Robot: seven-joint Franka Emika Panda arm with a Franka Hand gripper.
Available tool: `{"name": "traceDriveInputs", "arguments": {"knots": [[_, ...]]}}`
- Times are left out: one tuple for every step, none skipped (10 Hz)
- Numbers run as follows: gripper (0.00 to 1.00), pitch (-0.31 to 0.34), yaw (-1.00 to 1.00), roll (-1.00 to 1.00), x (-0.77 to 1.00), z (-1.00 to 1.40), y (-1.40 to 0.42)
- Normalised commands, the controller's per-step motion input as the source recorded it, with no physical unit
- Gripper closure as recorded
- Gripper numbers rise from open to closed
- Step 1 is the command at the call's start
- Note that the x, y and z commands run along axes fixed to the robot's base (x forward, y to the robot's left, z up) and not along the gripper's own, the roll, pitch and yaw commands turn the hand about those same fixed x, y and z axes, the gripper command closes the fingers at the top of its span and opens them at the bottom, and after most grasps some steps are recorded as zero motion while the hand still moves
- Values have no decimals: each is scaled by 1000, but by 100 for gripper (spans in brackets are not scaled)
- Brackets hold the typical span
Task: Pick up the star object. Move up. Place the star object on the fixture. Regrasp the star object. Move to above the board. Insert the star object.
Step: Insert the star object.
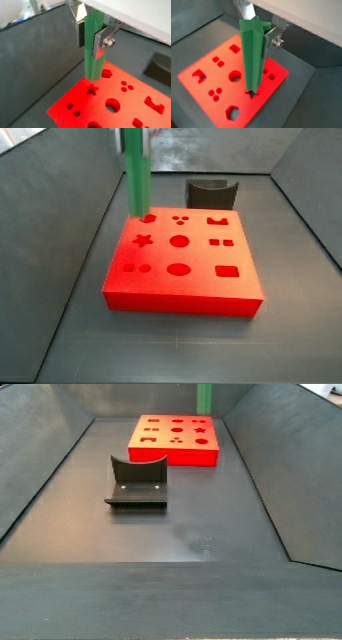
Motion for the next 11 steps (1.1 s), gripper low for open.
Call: {"name": "traceDriveInputs", "arguments": {"knots": [[100,0,14,0,-6,-23,0],[100,0,0,0,0,-63,0],[100,43,140,0,34,-411,129],[100,49,217,0,140,-494,197],[100,30,97,0,163,-231,111],[100,0,0,0,0,-34,0],[100,0,23,37,197,0,-171],[100,40,114,31,323,0,-86],[100,0,40,0,29,0,-6],[100,0,0,0,0,-29,0],[100,6,-443,10,0,-83,-280]]}}
